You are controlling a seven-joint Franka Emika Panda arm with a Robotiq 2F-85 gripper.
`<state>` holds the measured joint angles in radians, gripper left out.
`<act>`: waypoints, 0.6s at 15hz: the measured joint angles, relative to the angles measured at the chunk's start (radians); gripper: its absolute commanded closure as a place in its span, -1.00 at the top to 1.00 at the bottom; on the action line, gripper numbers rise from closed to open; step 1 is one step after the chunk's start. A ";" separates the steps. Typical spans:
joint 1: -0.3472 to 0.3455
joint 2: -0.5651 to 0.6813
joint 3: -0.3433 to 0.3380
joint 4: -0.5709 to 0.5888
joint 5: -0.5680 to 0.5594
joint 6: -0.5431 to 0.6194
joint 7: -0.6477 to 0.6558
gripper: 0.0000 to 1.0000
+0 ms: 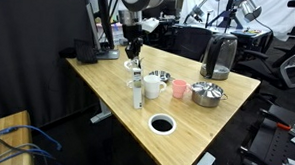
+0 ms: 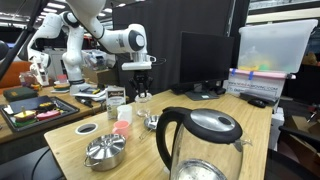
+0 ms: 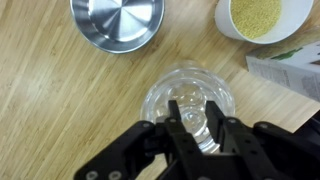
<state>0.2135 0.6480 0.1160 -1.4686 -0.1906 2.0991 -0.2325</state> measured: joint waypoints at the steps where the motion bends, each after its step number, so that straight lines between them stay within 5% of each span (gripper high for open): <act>1: 0.000 0.001 0.001 0.002 0.000 -0.007 -0.004 -0.84; 9: 0.003 0.021 0.018 0.052 0.000 -0.119 -0.074 -0.84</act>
<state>0.2160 0.6689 0.1345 -1.4167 -0.1907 1.9800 -0.3061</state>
